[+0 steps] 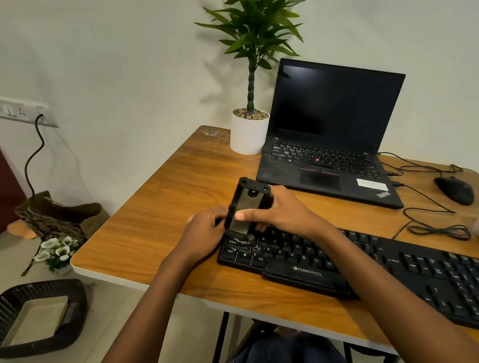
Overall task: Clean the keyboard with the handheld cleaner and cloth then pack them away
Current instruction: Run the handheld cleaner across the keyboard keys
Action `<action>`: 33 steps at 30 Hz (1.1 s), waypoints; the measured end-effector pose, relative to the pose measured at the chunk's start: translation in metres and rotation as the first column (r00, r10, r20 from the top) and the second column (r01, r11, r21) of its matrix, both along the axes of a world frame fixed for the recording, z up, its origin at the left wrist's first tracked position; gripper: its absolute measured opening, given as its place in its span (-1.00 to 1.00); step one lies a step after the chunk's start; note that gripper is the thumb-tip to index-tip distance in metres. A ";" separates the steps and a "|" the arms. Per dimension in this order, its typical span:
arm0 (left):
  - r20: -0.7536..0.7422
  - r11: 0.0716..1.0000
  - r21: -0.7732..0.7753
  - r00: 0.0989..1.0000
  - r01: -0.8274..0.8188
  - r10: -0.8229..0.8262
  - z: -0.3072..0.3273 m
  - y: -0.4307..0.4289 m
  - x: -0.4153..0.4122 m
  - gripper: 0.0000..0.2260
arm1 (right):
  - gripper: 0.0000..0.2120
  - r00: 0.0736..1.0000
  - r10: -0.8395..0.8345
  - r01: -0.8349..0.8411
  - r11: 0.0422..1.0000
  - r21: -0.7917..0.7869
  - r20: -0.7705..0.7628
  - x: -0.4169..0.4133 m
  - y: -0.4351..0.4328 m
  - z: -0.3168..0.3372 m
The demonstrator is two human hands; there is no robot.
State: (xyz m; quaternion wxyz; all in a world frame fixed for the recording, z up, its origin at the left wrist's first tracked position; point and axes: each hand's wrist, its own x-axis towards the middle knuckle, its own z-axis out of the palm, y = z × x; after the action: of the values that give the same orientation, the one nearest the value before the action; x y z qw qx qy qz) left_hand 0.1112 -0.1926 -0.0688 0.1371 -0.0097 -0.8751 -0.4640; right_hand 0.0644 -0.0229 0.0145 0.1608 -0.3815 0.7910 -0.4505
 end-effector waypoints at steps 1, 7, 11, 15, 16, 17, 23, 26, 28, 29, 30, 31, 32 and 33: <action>0.001 1.000 -0.014 1.000 -0.002 0.002 0.000 0.000 0.000 -0.78 | -0.81 1.000 -0.008 0.008 1.000 0.010 0.003 0.000 0.002 0.001; 0.037 0.998 -0.043 0.998 -0.039 0.041 0.000 0.000 -0.003 -0.69 | -0.77 1.000 -0.011 0.012 0.984 0.179 -0.005 -0.016 0.026 0.017; 0.017 0.999 -0.033 1.000 -0.022 0.023 -0.001 -0.002 -0.001 -0.75 | -0.73 0.996 0.030 -0.014 0.982 0.186 -0.083 -0.008 0.007 0.015; 0.018 0.999 0.020 0.999 -0.029 0.028 0.001 0.000 0.003 -0.84 | -0.76 0.993 0.066 -0.061 0.997 0.057 -0.096 0.003 -0.007 -0.001; 0.012 0.999 0.027 1.000 -0.028 0.027 0.001 0.000 0.003 -0.84 | -0.76 0.995 0.058 -0.055 0.998 0.040 -0.085 0.003 -0.006 -0.002; 0.002 1.000 0.015 1.000 -0.027 0.027 0.000 0.000 0.002 -0.83 | -0.75 0.996 0.046 -0.044 0.998 0.034 -0.077 0.002 -0.003 -0.001; 0.007 0.999 -0.003 0.999 -0.036 0.036 0.002 0.002 0.002 -0.79 | -0.77 0.988 0.007 0.000 0.999 0.044 -0.154 -0.003 -0.003 0.000; 0.005 0.999 0.033 0.999 -0.034 0.034 0.005 0.003 0.004 -0.76 | -0.78 0.995 0.038 -0.032 0.997 0.068 -0.088 -0.003 -0.007 0.000; 0.002 1.000 -0.002 1.000 -0.014 0.014 0.003 0.001 0.003 -0.80 | -0.73 0.993 -0.033 0.040 0.997 0.066 -0.111 -0.008 -0.006 0.004; -0.001 1.000 -0.008 1.000 -0.006 0.006 0.002 0.001 0.001 -0.81 | -0.71 0.991 -0.054 0.061 0.997 0.055 -0.124 -0.010 -0.006 0.004; -0.003 1.000 -0.001 1.000 -0.004 0.004 0.001 0.001 0.000 -0.81 | -0.72 0.992 -0.047 0.054 0.997 0.054 -0.118 -0.010 -0.005 0.005; -0.005 1.000 0.016 1.000 -0.002 0.002 0.001 0.001 0.001 -0.81 | -0.74 0.996 -0.016 0.022 0.998 0.063 -0.087 -0.010 -0.005 0.004; -0.005 1.000 0.026 1.000 -0.005 0.006 0.001 0.001 0.001 -0.81 | -0.75 0.998 0.019 -0.015 0.997 0.077 -0.054 -0.008 -0.004 0.005; -0.009 1.000 0.026 1.000 -0.006 0.006 0.001 0.001 0.001 -0.81 | -0.75 0.998 0.031 -0.027 0.996 0.085 -0.046 -0.008 -0.004 0.005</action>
State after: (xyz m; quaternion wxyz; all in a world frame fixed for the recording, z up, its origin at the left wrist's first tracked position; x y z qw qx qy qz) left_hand 0.1118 -0.1914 -0.0675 0.1427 -0.0076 -0.8683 -0.4751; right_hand 0.0561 -0.0271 0.0192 0.1644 -0.3964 0.8072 -0.4052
